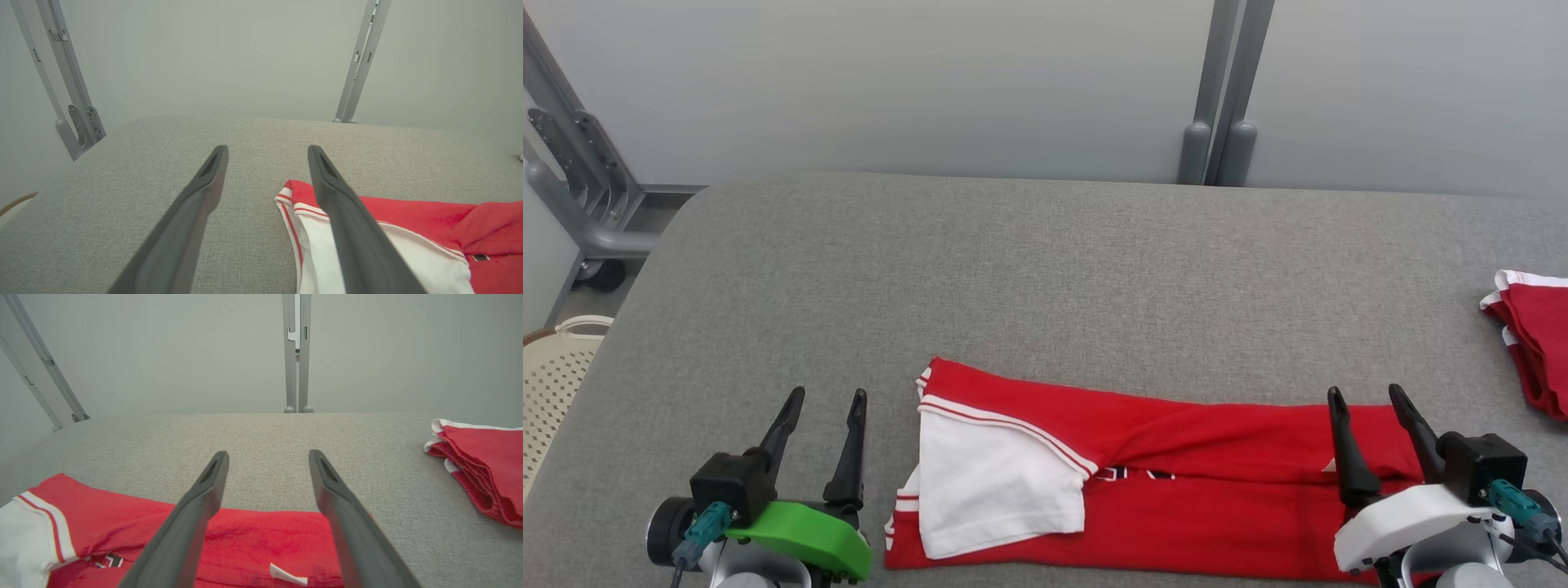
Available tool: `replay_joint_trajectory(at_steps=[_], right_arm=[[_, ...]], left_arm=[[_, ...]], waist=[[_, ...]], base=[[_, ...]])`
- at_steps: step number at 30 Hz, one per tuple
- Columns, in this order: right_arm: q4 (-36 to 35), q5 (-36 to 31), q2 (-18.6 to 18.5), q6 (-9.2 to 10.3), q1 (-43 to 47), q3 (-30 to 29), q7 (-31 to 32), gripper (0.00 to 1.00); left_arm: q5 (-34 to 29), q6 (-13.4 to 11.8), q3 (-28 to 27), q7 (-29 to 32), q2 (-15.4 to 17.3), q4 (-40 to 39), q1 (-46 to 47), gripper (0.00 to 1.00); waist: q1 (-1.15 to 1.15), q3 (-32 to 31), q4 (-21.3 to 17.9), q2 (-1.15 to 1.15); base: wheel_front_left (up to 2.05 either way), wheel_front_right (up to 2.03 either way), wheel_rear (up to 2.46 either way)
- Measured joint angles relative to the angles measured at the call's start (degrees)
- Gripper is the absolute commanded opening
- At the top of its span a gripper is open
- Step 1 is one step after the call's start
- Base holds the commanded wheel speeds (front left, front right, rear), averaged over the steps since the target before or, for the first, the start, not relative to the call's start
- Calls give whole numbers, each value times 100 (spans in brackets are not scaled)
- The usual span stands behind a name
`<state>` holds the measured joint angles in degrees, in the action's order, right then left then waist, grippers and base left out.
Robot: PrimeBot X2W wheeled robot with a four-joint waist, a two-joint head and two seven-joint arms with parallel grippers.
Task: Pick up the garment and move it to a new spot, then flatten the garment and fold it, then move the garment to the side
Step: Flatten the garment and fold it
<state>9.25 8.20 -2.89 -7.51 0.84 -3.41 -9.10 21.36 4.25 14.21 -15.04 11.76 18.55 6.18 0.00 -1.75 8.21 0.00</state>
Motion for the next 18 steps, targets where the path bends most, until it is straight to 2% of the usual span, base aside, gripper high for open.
replay_joint_trajectory(at_steps=[12, 15, 18], right_arm=[[15, 70, 2, 0, -14, 1, 79, 100], [16, 288, 5, 0, -11, -164, 302, 100], [73, 232, 3, 0, 26, -421, 776, 100]], left_arm=[[-85, 57, -93, 0, -110, 75, -2, 100], [-102, 78, -94, 0, -137, 109, -4, 100], [-134, 83, -89, 0, -178, 132, -4, 100]], waist=[[0, 29, -8, 0], [0, 36, -20, 0], [0, 51, -24, 0]], base=[[0, 0, 0], [0, 0, 0], [0, 0, 0]])
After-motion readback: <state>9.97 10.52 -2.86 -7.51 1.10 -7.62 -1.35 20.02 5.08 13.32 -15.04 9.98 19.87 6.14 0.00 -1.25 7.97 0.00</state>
